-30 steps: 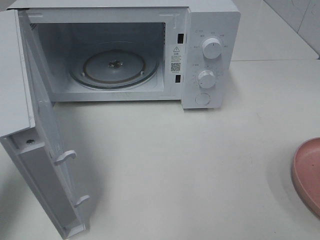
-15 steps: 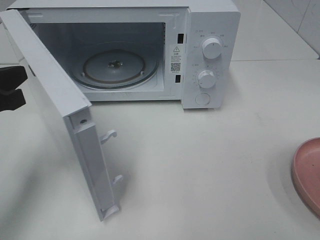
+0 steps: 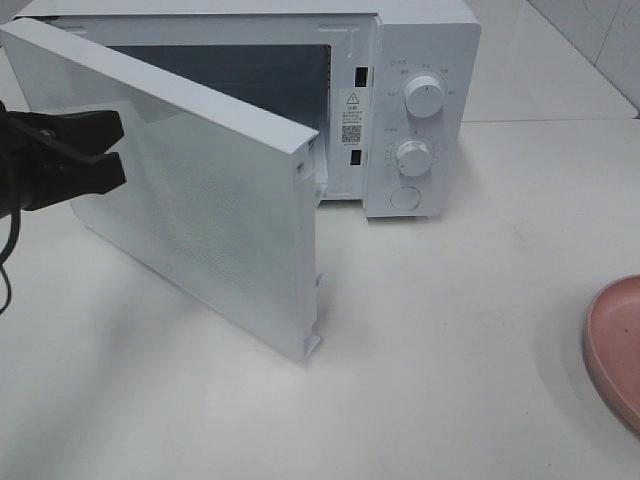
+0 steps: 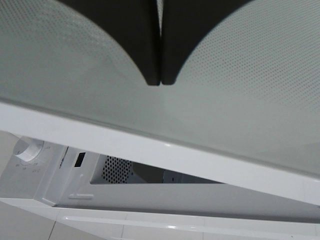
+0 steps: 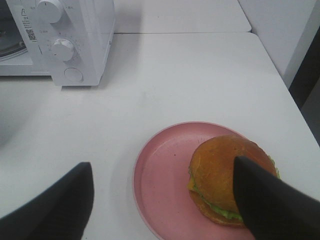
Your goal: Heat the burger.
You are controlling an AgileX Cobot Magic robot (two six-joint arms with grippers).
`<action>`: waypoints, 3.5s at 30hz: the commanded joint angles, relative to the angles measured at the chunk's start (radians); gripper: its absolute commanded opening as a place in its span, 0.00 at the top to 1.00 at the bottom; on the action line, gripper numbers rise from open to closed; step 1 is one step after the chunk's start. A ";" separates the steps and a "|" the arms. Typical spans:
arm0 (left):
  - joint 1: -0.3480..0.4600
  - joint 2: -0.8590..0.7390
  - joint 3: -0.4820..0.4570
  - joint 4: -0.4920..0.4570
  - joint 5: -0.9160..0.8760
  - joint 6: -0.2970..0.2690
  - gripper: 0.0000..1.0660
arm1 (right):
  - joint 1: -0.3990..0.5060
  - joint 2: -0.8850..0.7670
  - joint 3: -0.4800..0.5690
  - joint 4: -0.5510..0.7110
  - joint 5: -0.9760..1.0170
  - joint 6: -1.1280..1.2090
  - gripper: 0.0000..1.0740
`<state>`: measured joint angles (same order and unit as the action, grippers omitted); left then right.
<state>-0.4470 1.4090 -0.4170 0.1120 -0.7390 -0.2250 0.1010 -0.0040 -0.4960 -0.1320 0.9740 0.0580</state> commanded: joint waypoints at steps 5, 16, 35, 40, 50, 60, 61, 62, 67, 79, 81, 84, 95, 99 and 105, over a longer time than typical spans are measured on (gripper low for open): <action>-0.119 0.057 -0.065 -0.273 -0.013 0.161 1.00 | -0.006 -0.025 0.002 0.003 -0.013 -0.005 0.32; -0.208 0.170 -0.203 -0.322 -0.012 0.204 1.00 | -0.006 -0.025 0.002 0.003 -0.013 -0.005 0.32; -0.235 0.320 -0.392 -0.368 -0.006 0.204 1.00 | -0.006 -0.025 0.002 0.003 -0.013 -0.005 0.32; -0.235 0.362 -0.435 -0.384 -0.006 0.204 1.00 | -0.006 -0.025 0.002 0.003 -0.013 -0.005 0.32; -0.235 0.451 -0.533 -0.390 -0.006 0.205 1.00 | -0.006 -0.025 0.002 0.003 -0.013 -0.005 0.32; -0.234 0.543 -0.685 -0.428 0.037 0.300 1.00 | -0.006 -0.025 0.002 0.003 -0.013 -0.005 0.32; -0.231 0.560 -0.710 -0.442 0.045 0.329 1.00 | -0.006 -0.025 0.002 0.003 -0.013 -0.005 0.32; -0.226 0.569 -0.720 -0.442 0.047 0.336 1.00 | -0.006 -0.025 0.002 0.003 -0.013 -0.005 0.32; -0.226 0.577 -0.733 -0.441 0.050 0.336 1.00 | -0.006 -0.025 0.002 0.003 -0.013 -0.005 0.32; -0.261 0.448 -0.681 -0.371 0.369 0.336 1.00 | -0.006 -0.025 0.002 0.003 -0.013 -0.005 0.32; -0.265 0.418 -0.664 -0.371 0.430 0.336 1.00 | -0.006 -0.025 0.002 0.003 -0.013 -0.005 0.32; -0.269 0.375 -0.646 -0.371 0.539 0.336 0.93 | -0.006 -0.025 0.002 0.003 -0.013 -0.005 0.32; -0.269 0.225 -0.646 -0.381 1.010 0.331 0.06 | -0.006 -0.025 0.002 0.003 -0.013 -0.005 0.32; -0.269 0.185 -0.646 -0.381 1.177 0.331 0.06 | -0.006 -0.025 0.002 0.003 -0.013 -0.005 0.32; -0.266 0.135 -0.646 -0.383 1.396 0.331 0.06 | -0.006 -0.025 0.002 0.003 -0.013 -0.005 0.32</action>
<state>-0.7120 1.5570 -1.0630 -0.2670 0.6230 0.1120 0.1010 -0.0040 -0.4960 -0.1320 0.9740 0.0580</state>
